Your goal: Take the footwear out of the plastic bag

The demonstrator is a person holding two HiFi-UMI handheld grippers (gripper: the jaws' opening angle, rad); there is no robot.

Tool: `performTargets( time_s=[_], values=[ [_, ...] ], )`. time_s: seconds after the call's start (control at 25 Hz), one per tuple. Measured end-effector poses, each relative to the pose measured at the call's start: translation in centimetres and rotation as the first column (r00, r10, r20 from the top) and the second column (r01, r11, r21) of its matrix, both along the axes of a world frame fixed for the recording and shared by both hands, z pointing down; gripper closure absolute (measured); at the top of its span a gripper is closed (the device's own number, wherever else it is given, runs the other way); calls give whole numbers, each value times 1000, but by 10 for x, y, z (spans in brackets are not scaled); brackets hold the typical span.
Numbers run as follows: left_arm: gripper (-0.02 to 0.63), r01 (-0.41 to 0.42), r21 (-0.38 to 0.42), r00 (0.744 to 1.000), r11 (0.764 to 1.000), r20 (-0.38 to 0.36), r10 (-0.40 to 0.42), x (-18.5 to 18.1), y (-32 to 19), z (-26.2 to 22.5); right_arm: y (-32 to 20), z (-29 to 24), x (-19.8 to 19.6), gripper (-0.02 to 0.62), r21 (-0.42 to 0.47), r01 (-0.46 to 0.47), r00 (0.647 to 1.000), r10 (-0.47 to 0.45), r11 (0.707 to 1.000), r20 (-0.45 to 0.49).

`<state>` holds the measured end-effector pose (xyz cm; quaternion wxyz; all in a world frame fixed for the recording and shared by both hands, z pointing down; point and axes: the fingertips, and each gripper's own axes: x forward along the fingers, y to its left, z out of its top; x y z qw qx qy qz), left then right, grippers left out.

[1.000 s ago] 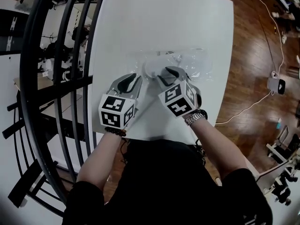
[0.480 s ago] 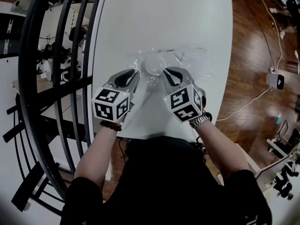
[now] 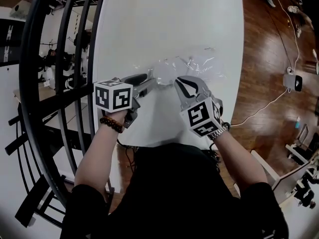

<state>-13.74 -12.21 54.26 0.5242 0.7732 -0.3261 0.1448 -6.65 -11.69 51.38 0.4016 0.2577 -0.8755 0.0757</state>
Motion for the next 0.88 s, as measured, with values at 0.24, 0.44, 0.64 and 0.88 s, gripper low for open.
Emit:
performTargets(
  time_s=[0.24, 0.44, 0.64, 0.88],
  values=[
    [356, -10, -143, 997, 990, -77, -1, 15, 12, 10, 11, -6, 2, 584, 25, 43, 998, -44, 999, 40],
    [341, 14, -226, 990, 974, -133, -45, 20, 19, 14, 15, -14, 3, 589, 51, 45, 995, -49, 998, 82],
    [337, 23, -283, 978, 959, -194, -81, 31, 22, 15, 16, -19, 8, 591, 66, 43, 994, -50, 997, 100],
    [437, 26, -263, 984, 964, -164, -71, 29, 17, 21, 17, -14, 5, 591, 54, 54, 994, -59, 997, 94]
  ],
)
